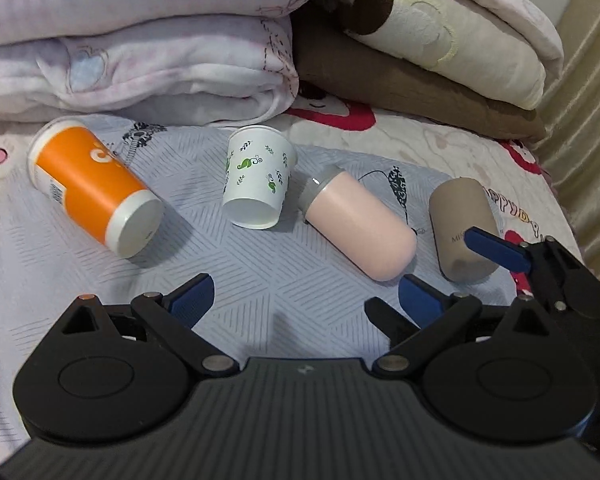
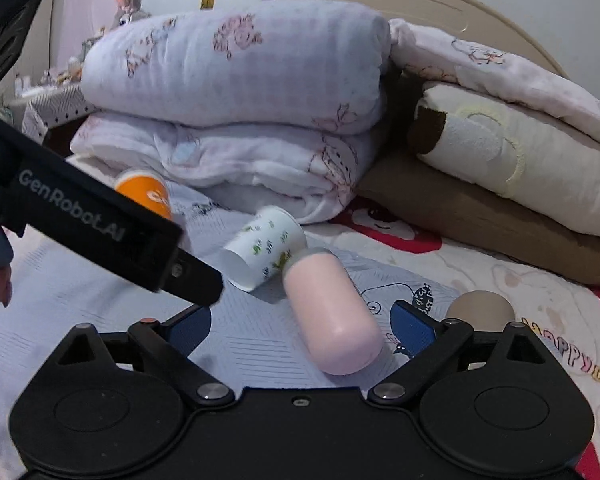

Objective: Flip cup upright
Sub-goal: 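Move the right gripper to the lying pink cup and close on it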

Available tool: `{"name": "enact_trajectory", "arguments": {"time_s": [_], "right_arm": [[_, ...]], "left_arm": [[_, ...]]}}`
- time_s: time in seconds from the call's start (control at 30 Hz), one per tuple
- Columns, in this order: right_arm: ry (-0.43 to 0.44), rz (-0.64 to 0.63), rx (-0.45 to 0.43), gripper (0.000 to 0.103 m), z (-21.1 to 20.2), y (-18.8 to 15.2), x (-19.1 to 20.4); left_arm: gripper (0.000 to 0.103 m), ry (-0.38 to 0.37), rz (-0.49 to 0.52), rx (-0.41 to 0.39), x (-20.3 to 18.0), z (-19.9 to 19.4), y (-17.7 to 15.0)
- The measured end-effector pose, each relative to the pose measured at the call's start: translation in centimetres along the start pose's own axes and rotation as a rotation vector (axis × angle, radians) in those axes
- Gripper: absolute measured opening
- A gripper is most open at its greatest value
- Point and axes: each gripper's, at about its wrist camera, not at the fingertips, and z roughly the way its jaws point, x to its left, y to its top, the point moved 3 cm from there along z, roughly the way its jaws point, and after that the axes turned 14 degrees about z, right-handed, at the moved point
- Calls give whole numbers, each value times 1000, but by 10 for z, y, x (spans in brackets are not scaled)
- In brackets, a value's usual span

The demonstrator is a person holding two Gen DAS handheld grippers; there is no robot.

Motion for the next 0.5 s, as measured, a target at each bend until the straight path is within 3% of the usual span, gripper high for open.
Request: {"name": "enact_trajectory", "arguments": {"time_s": [0.3,0.5], "right_arm": [[0,-52,50,86,49,1,-9],[-20,-110,55,86,61,6,-9]], "left_arm": [[100,-33,-12,-12,11,25,8],[100,-46,15,-39,13,24,11]]}}
